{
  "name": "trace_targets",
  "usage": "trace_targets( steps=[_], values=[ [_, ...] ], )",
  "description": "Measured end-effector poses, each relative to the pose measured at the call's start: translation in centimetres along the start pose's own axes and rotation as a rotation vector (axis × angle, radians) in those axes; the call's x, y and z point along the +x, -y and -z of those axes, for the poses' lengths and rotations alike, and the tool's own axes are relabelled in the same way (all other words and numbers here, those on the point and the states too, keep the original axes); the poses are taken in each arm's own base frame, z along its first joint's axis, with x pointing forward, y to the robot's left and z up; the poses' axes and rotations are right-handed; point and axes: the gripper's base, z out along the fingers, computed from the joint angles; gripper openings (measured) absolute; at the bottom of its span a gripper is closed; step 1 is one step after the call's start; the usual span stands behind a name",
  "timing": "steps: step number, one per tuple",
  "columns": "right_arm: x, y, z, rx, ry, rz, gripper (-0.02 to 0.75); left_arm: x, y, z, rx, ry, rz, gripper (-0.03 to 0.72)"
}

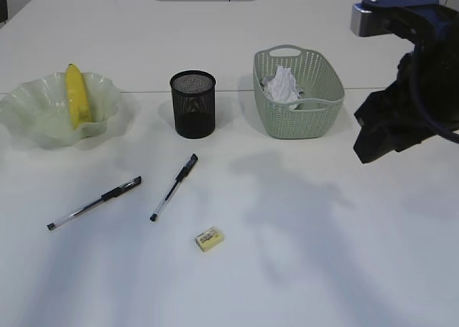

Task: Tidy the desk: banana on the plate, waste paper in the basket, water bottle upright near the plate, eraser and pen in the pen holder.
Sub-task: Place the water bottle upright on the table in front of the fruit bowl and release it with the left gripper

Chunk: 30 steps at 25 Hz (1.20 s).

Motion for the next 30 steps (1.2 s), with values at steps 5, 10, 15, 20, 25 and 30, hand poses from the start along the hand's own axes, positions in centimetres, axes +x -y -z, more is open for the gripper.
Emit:
trace_targets(
  steps=[5,10,15,20,25,30],
  values=[
    [1.5,-0.1,0.5,0.001,-0.008,-0.007,0.389,0.0,0.1,0.0,0.010,0.003,0.006,0.391],
    [2.2,-0.2,2.0,0.009,0.004,0.000,0.389,-0.2,0.2,0.3,0.020,0.015,0.005,0.391],
    [3.1,-0.3,4.1,0.020,0.050,0.001,0.389,-0.7,0.3,0.8,0.020,0.037,0.004,0.391],
    [3.4,-0.4,4.5,0.020,0.052,0.000,0.389,-0.8,0.3,1.0,0.020,0.044,0.016,0.391],
    [3.4,-0.4,4.5,0.022,0.051,-0.001,0.389,-0.8,0.3,1.0,0.020,0.042,0.018,0.391],
    [3.4,-0.4,4.5,0.022,0.051,-0.001,0.389,-0.5,0.3,0.6,0.023,0.028,0.020,0.391]
  ],
)
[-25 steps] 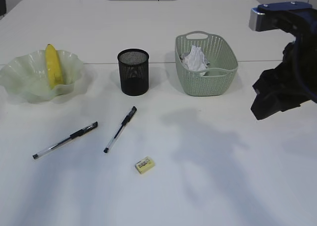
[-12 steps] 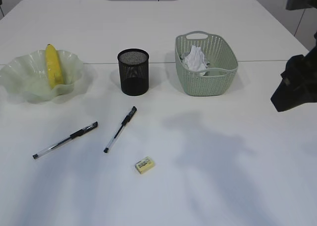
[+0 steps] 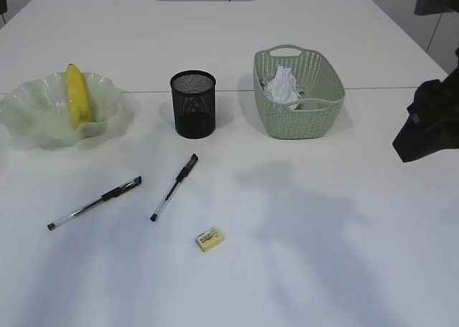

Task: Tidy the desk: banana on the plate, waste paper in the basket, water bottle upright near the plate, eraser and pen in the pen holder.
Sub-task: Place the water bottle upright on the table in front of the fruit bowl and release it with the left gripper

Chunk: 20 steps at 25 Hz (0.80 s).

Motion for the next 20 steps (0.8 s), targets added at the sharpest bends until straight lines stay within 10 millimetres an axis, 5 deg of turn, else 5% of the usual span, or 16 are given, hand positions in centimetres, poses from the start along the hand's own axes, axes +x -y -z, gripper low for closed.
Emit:
trace_targets(
  steps=[20],
  values=[
    [0.03,0.00,0.00,0.000,-0.004,-0.002,0.389,0.00,0.02,0.00,0.002,0.000,-0.003,0.391]
  ],
)
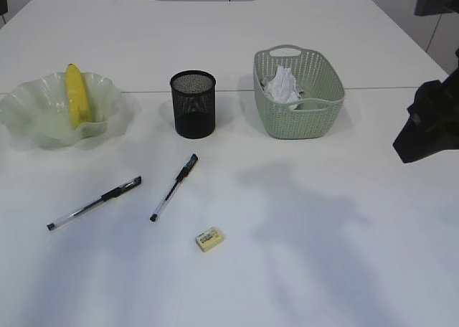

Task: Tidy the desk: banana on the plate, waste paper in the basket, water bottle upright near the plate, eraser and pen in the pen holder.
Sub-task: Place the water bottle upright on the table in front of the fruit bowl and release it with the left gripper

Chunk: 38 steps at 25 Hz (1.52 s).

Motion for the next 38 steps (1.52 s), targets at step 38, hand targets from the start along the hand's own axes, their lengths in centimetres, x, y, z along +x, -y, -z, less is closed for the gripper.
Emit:
trace_targets(
  steps=[38],
  values=[
    [0.0,0.0,0.0,0.000,-0.001,-0.002,0.396,-0.1,-1.8,0.2,-0.197,0.041,0.255,0.391]
  ],
)
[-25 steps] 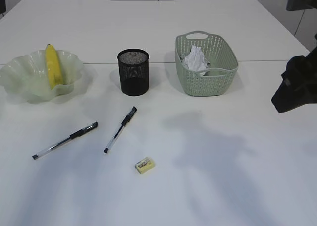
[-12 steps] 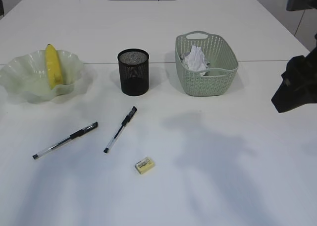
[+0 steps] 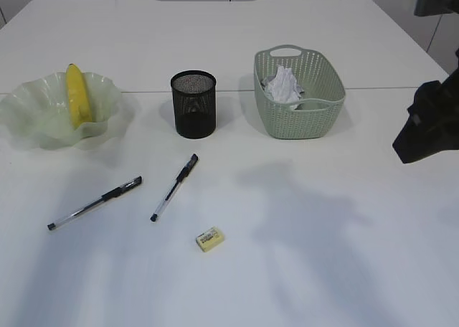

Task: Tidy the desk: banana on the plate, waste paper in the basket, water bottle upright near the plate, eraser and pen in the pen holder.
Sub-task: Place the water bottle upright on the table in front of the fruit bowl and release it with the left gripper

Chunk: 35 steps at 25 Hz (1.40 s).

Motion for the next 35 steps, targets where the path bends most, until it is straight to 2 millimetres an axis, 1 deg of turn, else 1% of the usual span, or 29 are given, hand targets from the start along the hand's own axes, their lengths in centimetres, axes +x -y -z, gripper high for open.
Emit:
trace_targets(
  steps=[2,5,11,13,15,20,22,28,33,35],
  values=[
    [0.0,0.0,0.0,0.002,0.000,0.001,0.396,-0.1,0.0,0.0,0.002,0.011,0.019,0.391],
    [0.0,0.0,0.0,0.004,0.000,0.002,0.396,-0.2,0.1,0.0,0.012,0.029,0.002,0.391],
    [0.0,0.1,0.0,0.010,-0.001,0.005,0.395,-0.8,0.6,0.0,0.033,0.098,-0.100,0.391],
    [0.0,0.1,0.0,0.010,0.001,0.005,0.394,-0.5,0.8,0.0,0.037,0.119,-0.109,0.391],
    [0.0,0.1,0.0,0.012,0.001,0.005,0.394,0.2,0.9,0.0,0.033,0.150,-0.111,0.391],
    [0.0,0.1,0.0,0.012,0.003,0.005,0.394,3.4,0.2,0.2,0.000,0.183,-0.137,0.391],
    [0.0,0.1,0.0,0.012,0.003,0.005,0.394,4.0,0.0,0.3,0.001,0.193,-0.171,0.391],
    [0.0,0.1,0.0,0.012,0.003,0.005,0.394,4.2,0.5,0.1,0.042,0.216,-0.286,0.391],
    [0.0,0.1,0.0,0.012,0.003,0.005,0.394,5.5,0.4,-1.2,0.044,0.172,-0.267,0.391],
    [0.0,0.1,0.0,0.012,0.003,0.005,0.394,5.8,0.4,-1.7,0.041,0.188,-0.241,0.391]
  ],
)
